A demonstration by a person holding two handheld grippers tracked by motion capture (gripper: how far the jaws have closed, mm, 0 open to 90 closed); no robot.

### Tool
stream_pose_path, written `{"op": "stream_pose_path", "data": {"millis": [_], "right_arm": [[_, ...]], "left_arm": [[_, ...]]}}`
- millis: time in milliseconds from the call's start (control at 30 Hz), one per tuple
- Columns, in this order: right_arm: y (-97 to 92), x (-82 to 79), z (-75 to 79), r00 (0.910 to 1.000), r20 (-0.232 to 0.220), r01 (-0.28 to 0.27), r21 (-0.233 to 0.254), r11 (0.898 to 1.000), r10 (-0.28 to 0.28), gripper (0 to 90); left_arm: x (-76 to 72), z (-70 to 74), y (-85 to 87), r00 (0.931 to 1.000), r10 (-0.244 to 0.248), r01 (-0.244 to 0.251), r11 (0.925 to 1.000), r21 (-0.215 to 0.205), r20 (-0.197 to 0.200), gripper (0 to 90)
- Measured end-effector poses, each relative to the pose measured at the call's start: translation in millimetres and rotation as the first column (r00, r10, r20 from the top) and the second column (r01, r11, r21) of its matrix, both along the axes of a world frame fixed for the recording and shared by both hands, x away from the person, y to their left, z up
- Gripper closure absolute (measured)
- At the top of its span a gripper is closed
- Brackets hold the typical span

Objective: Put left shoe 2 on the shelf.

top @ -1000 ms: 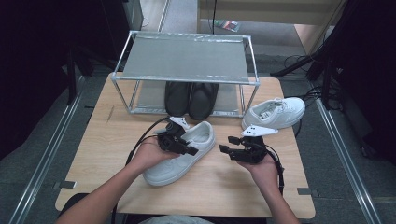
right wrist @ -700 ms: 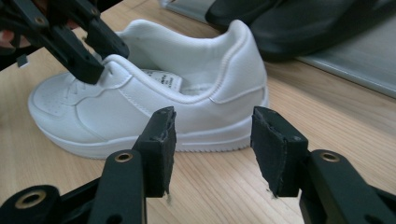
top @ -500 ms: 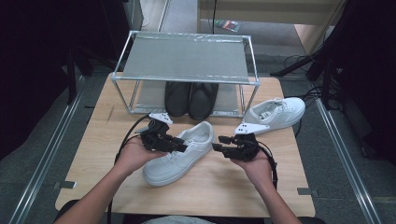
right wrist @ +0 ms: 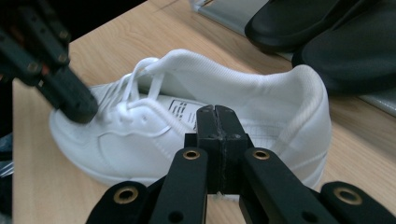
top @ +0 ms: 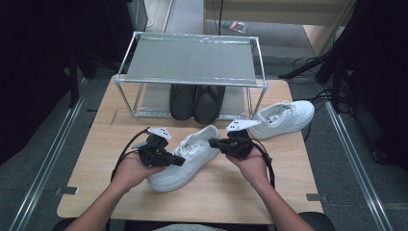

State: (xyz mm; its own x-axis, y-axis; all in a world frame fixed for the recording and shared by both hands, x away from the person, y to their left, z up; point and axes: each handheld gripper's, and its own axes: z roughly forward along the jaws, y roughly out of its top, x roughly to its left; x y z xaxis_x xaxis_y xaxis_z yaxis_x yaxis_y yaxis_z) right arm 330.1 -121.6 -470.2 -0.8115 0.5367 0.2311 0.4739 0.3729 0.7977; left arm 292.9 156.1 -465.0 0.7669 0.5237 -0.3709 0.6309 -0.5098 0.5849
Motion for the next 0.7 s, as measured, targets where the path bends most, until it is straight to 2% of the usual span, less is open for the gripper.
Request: {"op": "stream_pose_path", "data": {"millis": [100, 133, 200, 367, 700], "right_arm": [[3.6, 4.2, -2.6, 0.9999, -0.015, -0.003, -0.005, 1.000, 0.003, 90.0], [7.8, 8.5, -7.0, 0.9994, -0.033, -0.012, -0.025, 1.000, 0.011, 90.0], [10.4, 10.2, -9.5, 0.9992, -0.039, -0.011, -0.036, 0.999, 0.010, 90.0], [11.1, 12.7, -10.5, 0.9984, -0.056, -0.015, -0.038, 0.999, 0.012, 90.0], [8.3, 9.9, -12.0, 0.9972, -0.075, 0.001, -0.026, 1.000, -0.003, 90.0]], "left_arm": [[-1.1, -2.8, -0.2, 0.9999, 0.011, -0.011, 0.9999, 0.011, 0.002, 90.0], [-1.7, -4.5, 0.3, 0.9998, 0.018, -0.018, 0.9998, 0.010, 0.004, 90.0], [-2.5, -5.1, 1.2, 0.9998, 0.018, -0.018, 0.9997, 0.018, 0.011, 90.0], [-3.6, -6.2, 1.5, 0.9997, 0.015, -0.015, 0.9997, 0.019, 0.021, 90.0], [1.4, -8.7, 2.3, 0.9999, 0.005, -0.006, 0.9999, 0.015, 0.016, 90.0]]}}
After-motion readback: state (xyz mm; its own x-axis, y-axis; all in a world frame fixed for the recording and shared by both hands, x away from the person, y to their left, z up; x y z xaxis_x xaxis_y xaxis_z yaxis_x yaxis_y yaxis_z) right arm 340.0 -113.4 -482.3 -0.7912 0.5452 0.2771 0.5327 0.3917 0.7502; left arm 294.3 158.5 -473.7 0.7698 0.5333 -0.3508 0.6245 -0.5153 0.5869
